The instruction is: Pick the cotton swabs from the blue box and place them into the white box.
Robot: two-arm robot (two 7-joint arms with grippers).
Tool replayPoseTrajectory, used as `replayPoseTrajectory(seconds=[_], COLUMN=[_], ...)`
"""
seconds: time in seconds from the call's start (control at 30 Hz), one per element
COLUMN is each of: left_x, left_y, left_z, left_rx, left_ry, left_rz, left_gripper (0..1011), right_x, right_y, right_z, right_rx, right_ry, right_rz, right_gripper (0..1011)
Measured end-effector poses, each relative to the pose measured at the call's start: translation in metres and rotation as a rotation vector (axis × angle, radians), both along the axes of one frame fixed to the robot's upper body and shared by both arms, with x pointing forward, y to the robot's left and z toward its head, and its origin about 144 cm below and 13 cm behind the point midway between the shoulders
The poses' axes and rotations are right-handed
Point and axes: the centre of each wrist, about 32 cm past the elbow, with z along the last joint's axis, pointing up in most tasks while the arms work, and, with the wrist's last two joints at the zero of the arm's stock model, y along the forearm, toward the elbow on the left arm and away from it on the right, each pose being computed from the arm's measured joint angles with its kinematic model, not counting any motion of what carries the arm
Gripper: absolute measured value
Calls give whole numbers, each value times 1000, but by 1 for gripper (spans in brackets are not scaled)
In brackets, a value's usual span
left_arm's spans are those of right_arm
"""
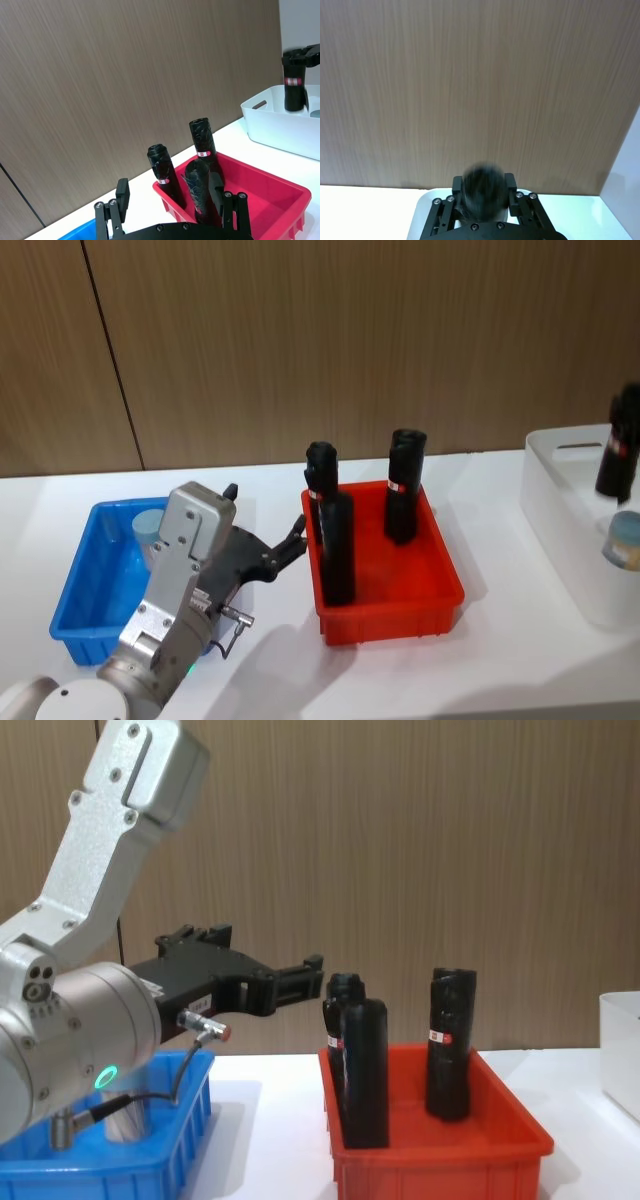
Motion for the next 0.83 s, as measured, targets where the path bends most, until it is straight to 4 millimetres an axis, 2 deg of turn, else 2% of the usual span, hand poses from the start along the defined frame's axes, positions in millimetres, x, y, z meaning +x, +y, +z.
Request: replayPoseTrajectory(seconds=[0.2,0.23,0.33,0.4,0.63,0.83], left_x=[0,0,0,0,0,0], left_y=[0,0,0,0,0,0], left_z=[0,0,0,0,0,0], left_rx=[0,0,0,0,0,0], left_ry=[0,0,0,0,0,0], left_rz=[0,0,0,0,0,0], left_gripper=[1004,1004,1004,1004,1004,1004], right_x=[7,8,10,11,13,14], right_y=[-3,-3,-3,-3,-3,-3], right_z=[-9,-10,-12,-13,-16,-17], right_rx=[16,17,19,20,23,24], right_ry=[4,3,0,-3,-8,-11], right_rz=[-7,-7,-6,-4,-2,0], right_gripper=[610,668,746,835,1001,1001])
